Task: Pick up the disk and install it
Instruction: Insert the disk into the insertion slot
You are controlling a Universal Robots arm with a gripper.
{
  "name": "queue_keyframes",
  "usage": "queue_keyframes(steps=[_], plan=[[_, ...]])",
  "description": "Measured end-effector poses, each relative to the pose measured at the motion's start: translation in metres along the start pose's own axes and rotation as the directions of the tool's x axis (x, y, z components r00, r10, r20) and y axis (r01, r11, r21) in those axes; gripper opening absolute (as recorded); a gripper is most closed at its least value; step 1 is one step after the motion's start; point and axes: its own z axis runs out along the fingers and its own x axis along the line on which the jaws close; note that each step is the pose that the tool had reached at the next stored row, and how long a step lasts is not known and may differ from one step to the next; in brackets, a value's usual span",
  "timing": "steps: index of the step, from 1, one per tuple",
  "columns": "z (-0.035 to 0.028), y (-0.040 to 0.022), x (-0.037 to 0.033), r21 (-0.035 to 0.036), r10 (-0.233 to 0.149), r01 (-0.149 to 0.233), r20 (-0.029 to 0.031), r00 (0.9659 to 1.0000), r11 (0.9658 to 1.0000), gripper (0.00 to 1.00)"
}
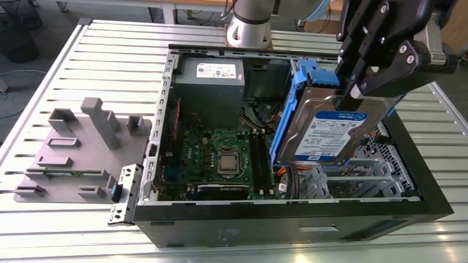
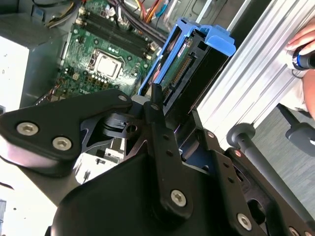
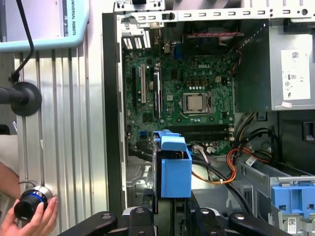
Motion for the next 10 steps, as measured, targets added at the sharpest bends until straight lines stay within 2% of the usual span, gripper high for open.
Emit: queue_keyframes(steps=[4,10], plan=[[0.0003,-0.0133,-0.0011,0.0,0.0,0.0,-0.0001,1.0,1.0,0.35],[0.0009,-0.0373,-0.0028,0.0,0.0,0.0,0.0,1.0,1.0,0.35]])
